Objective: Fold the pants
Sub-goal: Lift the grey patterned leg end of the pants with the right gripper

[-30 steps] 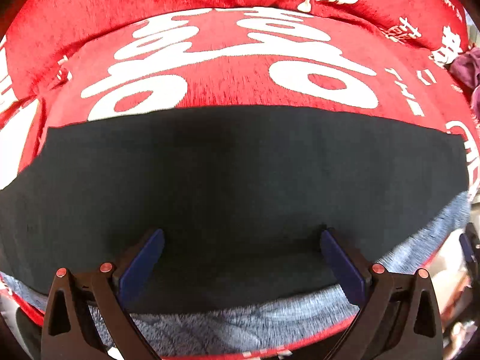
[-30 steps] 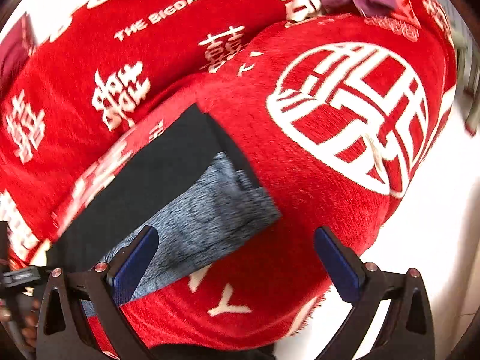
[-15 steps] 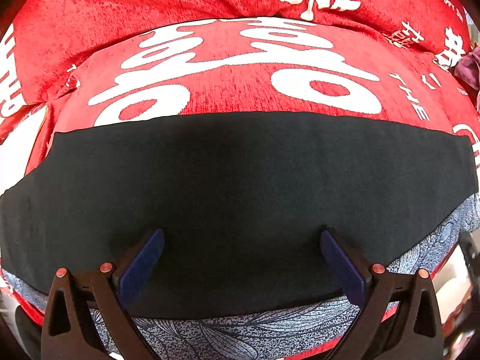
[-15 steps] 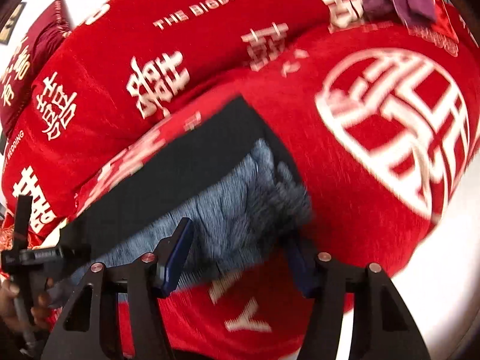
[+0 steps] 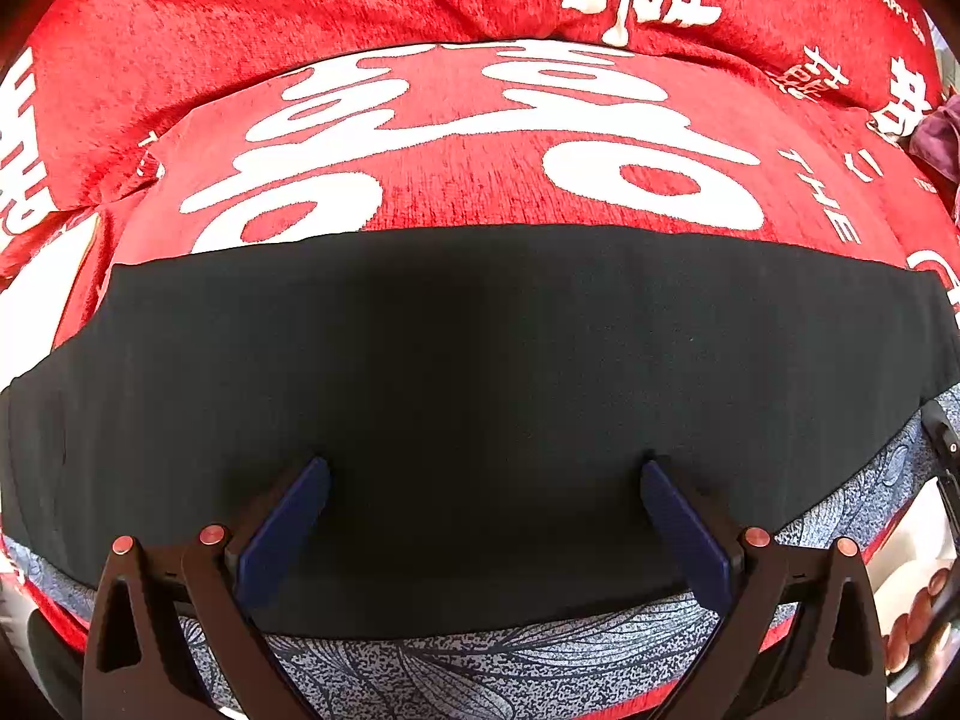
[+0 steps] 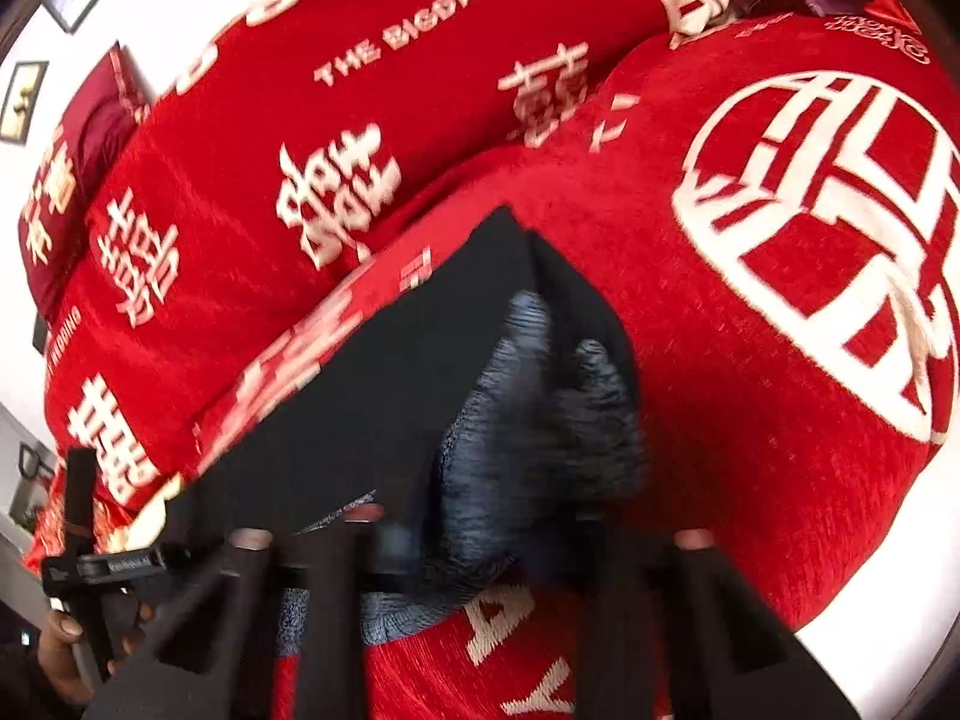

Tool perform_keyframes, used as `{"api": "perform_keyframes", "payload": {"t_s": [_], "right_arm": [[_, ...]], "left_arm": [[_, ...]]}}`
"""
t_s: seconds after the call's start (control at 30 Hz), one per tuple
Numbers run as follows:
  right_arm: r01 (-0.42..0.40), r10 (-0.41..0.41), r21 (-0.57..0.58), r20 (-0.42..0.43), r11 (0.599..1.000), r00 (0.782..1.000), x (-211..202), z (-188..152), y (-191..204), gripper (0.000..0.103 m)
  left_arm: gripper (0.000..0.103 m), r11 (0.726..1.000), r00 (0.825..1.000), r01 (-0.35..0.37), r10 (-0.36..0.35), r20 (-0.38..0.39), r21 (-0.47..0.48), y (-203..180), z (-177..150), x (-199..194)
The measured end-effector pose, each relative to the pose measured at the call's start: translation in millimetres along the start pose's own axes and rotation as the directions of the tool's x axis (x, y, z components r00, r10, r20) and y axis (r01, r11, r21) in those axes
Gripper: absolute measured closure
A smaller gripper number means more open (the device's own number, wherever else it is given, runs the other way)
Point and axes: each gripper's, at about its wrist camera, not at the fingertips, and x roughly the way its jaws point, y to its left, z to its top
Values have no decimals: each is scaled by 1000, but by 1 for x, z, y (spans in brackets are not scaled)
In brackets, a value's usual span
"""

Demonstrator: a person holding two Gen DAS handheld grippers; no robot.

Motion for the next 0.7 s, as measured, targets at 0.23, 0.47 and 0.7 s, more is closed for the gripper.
{"api": "perform_keyframes", "payload": {"t_s": [0.23,0.47,0.7], "right_arm": [[40,-31,-96,94,995,995,-35,13,53,88],[199,-149,-362,161,911,976,-45,7,126,88],[231,-183,-369,159,900,970,-50,10,137,88]], "left_arm": [[0,1000,1000,-16,16,-18,4,-2,3,3],[0,993,996,73,-77,-46,-88,-4,24,-14],[0,998,993,-28,22,-112,-58,-17,28,3]]}}
